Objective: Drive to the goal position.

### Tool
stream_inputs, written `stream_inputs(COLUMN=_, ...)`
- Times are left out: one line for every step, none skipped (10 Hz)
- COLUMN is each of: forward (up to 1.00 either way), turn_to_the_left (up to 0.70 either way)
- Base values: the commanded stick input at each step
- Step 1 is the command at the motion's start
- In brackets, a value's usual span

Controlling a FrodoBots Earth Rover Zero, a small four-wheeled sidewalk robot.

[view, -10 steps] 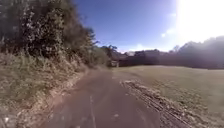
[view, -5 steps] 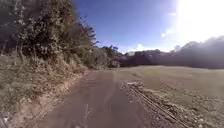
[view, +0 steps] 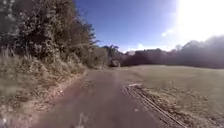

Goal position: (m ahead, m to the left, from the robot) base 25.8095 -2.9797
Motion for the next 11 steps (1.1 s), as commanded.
stream_inputs(forward=0.60, turn_to_the_left=0.00)
stream_inputs(forward=0.60, turn_to_the_left=0.00)
stream_inputs(forward=0.60, turn_to_the_left=0.00)
stream_inputs(forward=0.60, turn_to_the_left=0.00)
stream_inputs(forward=0.60, turn_to_the_left=0.00)
stream_inputs(forward=0.60, turn_to_the_left=0.00)
stream_inputs(forward=0.60, turn_to_the_left=0.00)
stream_inputs(forward=0.60, turn_to_the_left=0.00)
stream_inputs(forward=0.60, turn_to_the_left=0.00)
stream_inputs(forward=0.60, turn_to_the_left=0.00)
stream_inputs(forward=0.60, turn_to_the_left=0.00)
